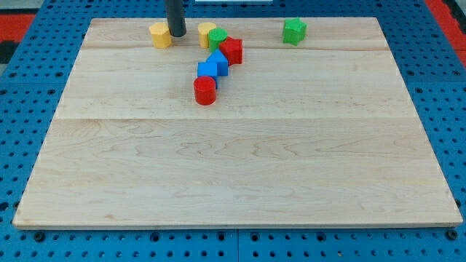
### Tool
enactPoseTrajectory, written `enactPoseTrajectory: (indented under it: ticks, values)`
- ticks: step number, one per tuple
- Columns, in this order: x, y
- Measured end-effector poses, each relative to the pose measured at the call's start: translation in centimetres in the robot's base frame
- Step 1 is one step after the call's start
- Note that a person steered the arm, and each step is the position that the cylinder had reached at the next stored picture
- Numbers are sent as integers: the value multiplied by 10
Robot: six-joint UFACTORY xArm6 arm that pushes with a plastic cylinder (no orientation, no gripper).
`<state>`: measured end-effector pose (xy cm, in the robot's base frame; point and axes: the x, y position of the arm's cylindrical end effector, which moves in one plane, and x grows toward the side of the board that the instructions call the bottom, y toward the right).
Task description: Place a red star to the bottom of the yellow heart
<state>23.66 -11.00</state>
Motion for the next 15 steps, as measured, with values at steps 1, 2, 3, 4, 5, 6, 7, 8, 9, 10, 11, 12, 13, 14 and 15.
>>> enactPoseTrajectory:
  ticks: [1, 2, 3, 4, 5, 6, 7, 8, 9, 10, 11, 12, 13, 14, 15]
  values:
    - [36, 0]
    - [70, 2]
    - [62, 31]
    - [57, 49]
    - [56, 56]
    - [55, 66]
    - [52, 88]
    - [38, 88]
    - [30, 89]
    - [9, 99]
    - [2, 100]
    - [1, 128]
    - [0, 147]
    - [4, 154]
    - [14, 153]
